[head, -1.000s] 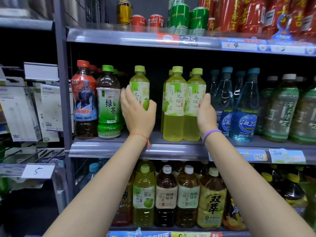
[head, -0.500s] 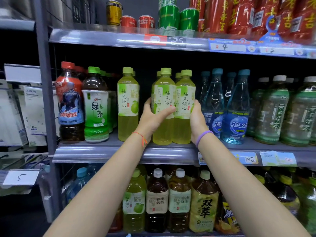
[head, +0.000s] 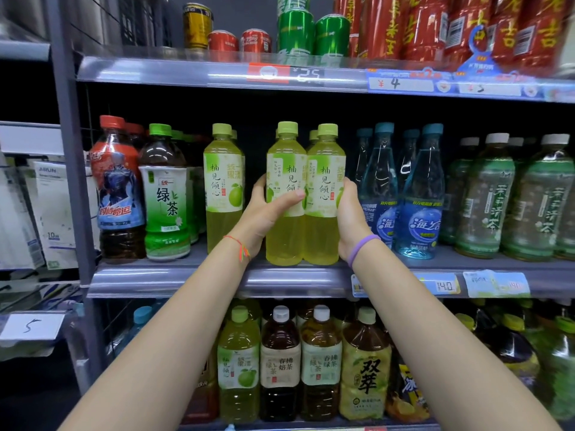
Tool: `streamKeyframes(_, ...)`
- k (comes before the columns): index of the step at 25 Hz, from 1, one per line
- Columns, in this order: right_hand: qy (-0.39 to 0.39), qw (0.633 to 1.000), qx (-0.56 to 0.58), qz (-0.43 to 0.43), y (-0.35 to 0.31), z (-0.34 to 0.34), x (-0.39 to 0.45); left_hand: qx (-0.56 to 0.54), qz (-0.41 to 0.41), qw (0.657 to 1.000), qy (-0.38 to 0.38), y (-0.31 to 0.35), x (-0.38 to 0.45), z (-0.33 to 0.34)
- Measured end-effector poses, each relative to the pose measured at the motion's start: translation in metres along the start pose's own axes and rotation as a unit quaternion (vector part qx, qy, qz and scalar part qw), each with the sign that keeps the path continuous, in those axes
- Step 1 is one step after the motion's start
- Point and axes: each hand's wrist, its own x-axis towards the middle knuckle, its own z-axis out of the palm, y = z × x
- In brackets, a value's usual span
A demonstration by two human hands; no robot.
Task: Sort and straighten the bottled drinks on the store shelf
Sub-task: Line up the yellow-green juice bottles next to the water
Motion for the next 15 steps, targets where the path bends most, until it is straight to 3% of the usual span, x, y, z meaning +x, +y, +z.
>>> streamKeyframes(10, 0.030, 1.000, -0.006, 0.000, -0.011, 0.001, -0.020, -0.021, 0.000, 1.000, 0.012, 0.000, -0.004, 0.006)
streamKeyframes(15, 0.090, 0.993, -0.071, 0.000, -0.018, 0.003, -0.040, 0.012, -0.007, 1.000, 0.007, 0.005, -0.012, 0.011)
